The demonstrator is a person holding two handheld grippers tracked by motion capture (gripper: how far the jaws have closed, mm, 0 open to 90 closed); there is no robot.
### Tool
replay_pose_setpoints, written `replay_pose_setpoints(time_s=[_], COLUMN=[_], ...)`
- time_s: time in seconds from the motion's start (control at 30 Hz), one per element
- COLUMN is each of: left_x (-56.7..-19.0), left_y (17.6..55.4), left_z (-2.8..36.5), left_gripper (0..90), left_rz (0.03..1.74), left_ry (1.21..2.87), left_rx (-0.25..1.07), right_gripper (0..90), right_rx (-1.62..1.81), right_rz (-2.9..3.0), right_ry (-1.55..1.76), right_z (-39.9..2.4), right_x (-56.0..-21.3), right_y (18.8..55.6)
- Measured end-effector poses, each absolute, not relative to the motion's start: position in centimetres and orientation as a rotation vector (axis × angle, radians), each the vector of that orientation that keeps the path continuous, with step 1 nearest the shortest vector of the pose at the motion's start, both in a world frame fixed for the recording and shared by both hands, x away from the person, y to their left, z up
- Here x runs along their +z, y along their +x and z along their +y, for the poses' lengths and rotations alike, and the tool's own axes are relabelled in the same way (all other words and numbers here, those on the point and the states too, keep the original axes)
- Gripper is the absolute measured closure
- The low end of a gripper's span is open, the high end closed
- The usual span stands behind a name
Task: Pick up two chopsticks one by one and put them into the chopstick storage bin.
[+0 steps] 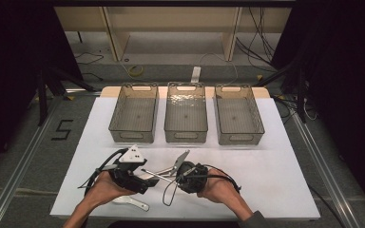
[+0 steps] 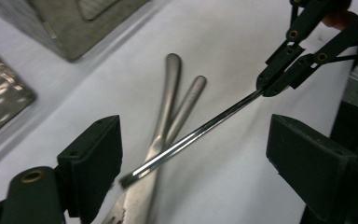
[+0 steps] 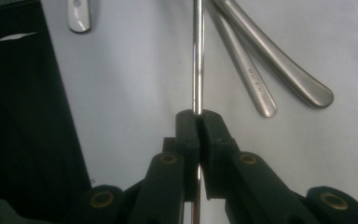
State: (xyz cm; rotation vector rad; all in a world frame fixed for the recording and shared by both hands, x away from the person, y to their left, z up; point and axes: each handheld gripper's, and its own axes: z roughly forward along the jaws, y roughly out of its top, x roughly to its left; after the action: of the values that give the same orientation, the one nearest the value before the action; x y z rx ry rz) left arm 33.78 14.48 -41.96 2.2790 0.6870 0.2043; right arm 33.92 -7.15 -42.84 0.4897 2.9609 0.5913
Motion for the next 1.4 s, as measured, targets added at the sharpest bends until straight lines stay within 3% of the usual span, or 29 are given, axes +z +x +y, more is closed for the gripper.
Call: replay_pose_setpoints(time_s=[0.23,0.6,1.17,1.4], left_x=[-41.9,-42.1,-42.4,-42.6], left_y=[33.7,33.8,33.8,33.7], left_z=[13.0,11.8,10.9,10.9], left_gripper=[20.2,32.0,68.3,74.2], left_rz=[0.541,0.442,0.364,0.304], left_ry=[2.453,2.596,2.654,2.667], left_rx=[0.190,0.188,0.155,0.079], right_gripper=[87.4,87.4,87.3,87.1], right_rx=[0.604,0.601,0.561,0.538], right_rz=[2.958,2.954,2.972,2.995], right_ry=[0.415,0.338,0.267,0.192], right_z=[-7.0,-7.1,-7.2,-7.4], right_x=[-41.8,-40.6,-40.7,-40.7], right_y=[33.1,32.1,32.2,32.3])
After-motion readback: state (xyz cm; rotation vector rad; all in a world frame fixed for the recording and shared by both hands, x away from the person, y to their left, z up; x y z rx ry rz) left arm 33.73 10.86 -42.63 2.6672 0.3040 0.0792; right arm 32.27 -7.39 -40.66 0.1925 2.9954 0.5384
